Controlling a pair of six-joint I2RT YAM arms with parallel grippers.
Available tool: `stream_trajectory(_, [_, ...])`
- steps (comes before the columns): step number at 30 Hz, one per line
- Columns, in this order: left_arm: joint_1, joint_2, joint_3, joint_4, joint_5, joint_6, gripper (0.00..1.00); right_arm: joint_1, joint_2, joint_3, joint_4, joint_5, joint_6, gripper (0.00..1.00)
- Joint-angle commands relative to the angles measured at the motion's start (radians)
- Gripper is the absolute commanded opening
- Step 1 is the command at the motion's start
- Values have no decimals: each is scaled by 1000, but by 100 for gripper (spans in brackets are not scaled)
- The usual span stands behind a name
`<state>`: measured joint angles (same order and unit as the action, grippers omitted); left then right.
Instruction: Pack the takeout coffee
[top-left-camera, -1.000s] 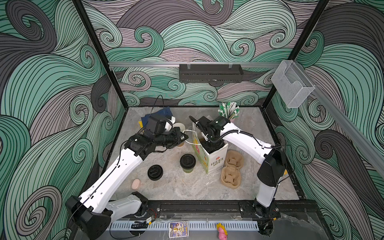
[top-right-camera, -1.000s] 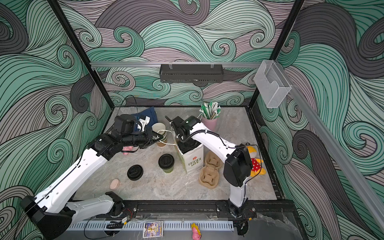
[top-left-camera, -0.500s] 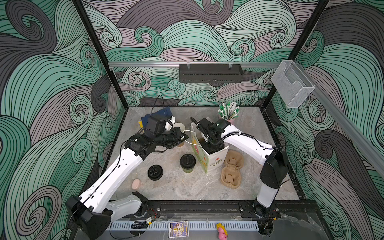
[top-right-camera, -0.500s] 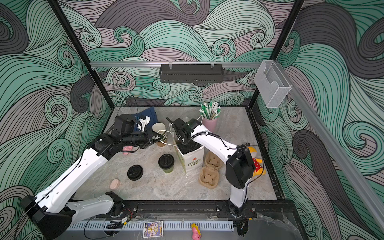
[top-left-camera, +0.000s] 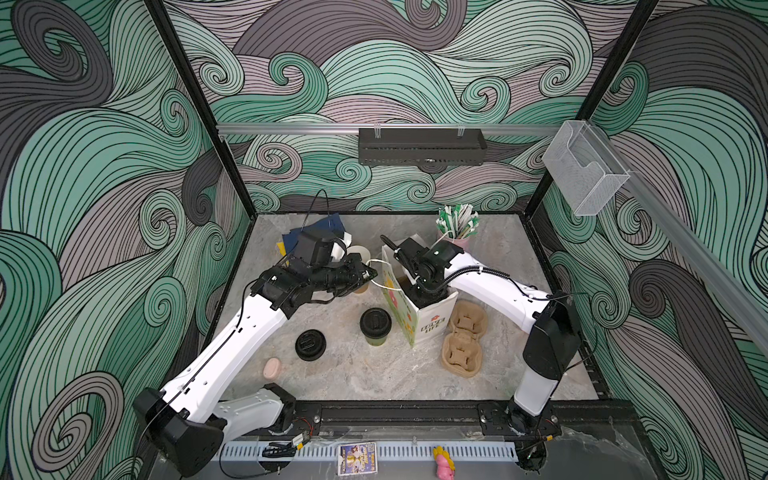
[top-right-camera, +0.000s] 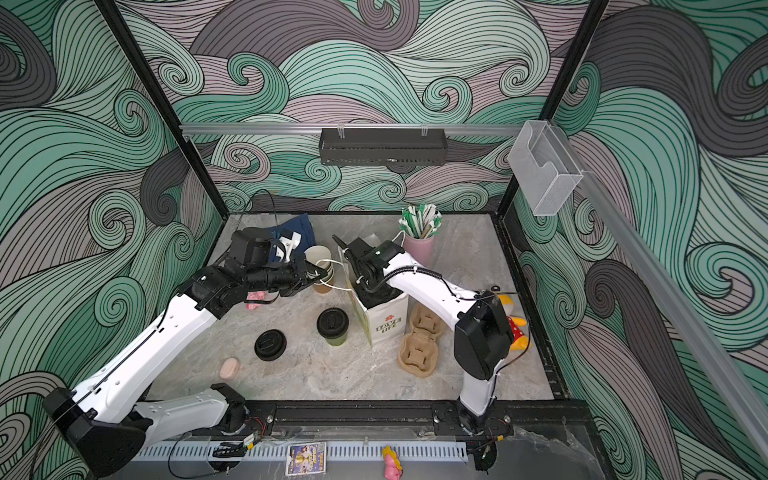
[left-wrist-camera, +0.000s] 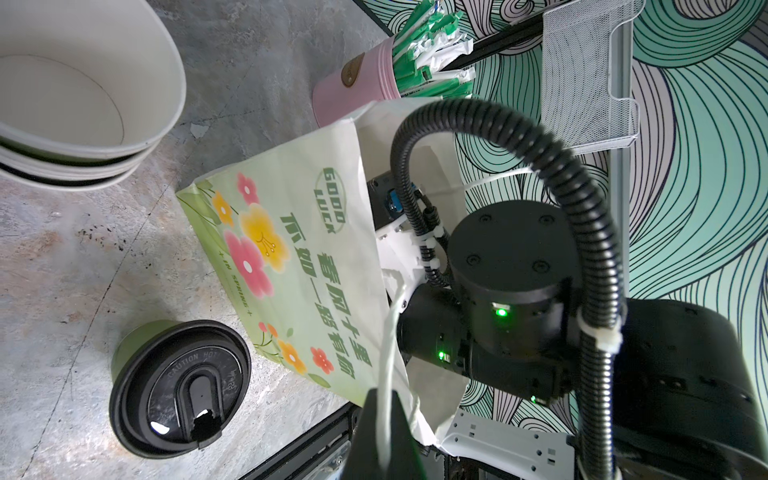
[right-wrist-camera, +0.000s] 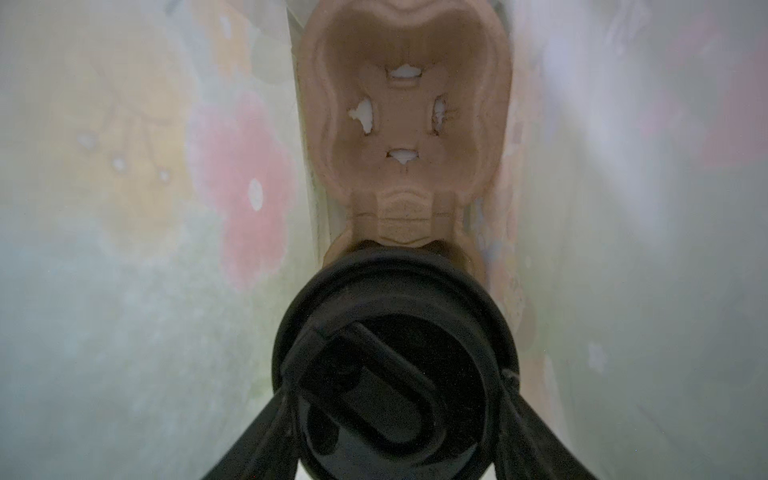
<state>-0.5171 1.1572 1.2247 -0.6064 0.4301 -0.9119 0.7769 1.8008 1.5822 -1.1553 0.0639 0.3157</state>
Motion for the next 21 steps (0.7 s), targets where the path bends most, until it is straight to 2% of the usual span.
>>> stream_trajectory(1, [9, 4, 39, 4, -10, 10, 0, 3, 99, -99, -105, 21, 10, 60])
stream_trajectory(21, [7, 4, 40, 7, -21, 4, 0, 2, 143, -180, -94, 31, 11, 59])
